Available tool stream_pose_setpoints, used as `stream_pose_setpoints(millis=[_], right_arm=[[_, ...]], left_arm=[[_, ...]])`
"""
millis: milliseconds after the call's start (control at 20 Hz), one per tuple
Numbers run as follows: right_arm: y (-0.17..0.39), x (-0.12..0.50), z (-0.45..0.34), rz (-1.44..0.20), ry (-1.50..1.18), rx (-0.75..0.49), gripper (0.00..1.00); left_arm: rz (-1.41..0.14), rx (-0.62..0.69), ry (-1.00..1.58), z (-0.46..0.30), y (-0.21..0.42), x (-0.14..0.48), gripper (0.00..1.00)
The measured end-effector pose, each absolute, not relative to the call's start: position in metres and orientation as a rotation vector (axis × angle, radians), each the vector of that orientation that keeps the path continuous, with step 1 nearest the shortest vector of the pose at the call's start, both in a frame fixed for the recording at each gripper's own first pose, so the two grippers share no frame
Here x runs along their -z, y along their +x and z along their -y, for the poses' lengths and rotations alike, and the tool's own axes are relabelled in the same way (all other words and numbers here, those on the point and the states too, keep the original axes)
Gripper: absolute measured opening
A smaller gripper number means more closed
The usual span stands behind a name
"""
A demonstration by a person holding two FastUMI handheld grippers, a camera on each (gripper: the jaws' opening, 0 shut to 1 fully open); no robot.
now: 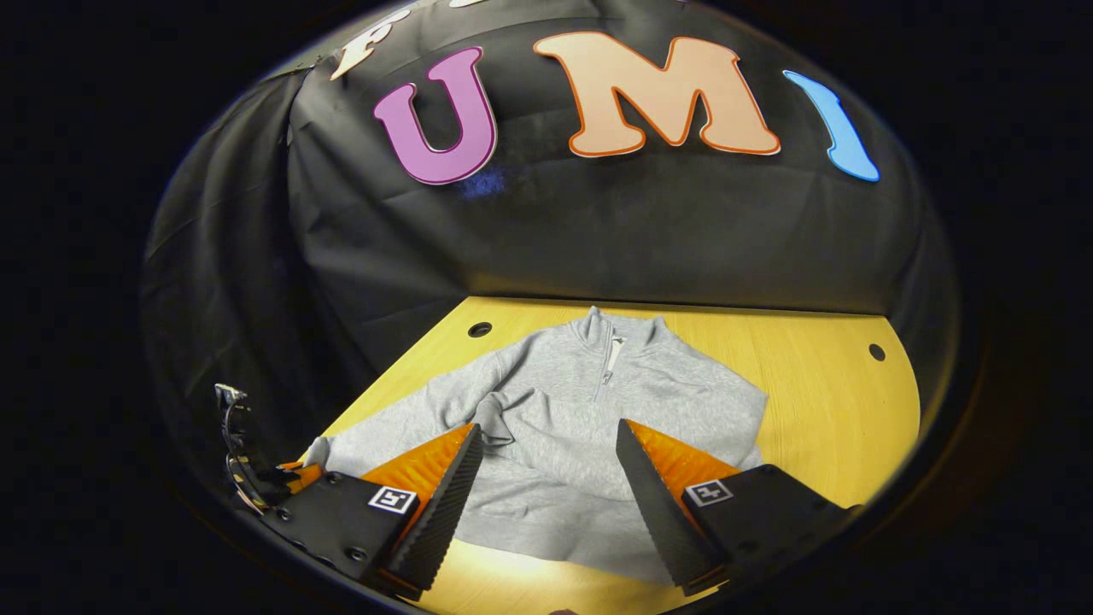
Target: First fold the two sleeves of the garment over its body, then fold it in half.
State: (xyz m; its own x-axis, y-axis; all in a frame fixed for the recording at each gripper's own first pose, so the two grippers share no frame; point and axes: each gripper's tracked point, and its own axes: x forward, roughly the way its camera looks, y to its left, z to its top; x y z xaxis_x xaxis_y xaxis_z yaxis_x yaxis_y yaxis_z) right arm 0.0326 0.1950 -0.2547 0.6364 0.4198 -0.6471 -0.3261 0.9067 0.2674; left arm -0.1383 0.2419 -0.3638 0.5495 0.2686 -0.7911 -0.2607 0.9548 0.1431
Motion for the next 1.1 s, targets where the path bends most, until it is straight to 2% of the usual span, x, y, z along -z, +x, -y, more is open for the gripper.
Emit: stream_pose_setpoints(millis=[250, 500, 850, 1100], right_arm=[[0.022, 0.252, -0.165, -0.768, 0.125, -0.404, 0.98], [0.016, 0.249, -0.139, -0.758, 0.156, -0.367, 0.98], [-0.004, 0.253, -0.091, -0.755, 0.151, -0.307, 0.98], [-0.009, 0.252, -0.061, -0.749, 0.168, -0.257, 0.98]], left_arm=[[-0.935, -0.328, -0.057, -0.242, -0.132, 0.349, 0.00], [-0.841, -0.323, -0.113, -0.235, -0.088, 0.303, 0.00], [-0.685, -0.177, -0.042, -0.181, -0.002, 0.233, 0.00], [-0.604, -0.043, 0.013, -0.115, 0.042, 0.200, 0.00]])
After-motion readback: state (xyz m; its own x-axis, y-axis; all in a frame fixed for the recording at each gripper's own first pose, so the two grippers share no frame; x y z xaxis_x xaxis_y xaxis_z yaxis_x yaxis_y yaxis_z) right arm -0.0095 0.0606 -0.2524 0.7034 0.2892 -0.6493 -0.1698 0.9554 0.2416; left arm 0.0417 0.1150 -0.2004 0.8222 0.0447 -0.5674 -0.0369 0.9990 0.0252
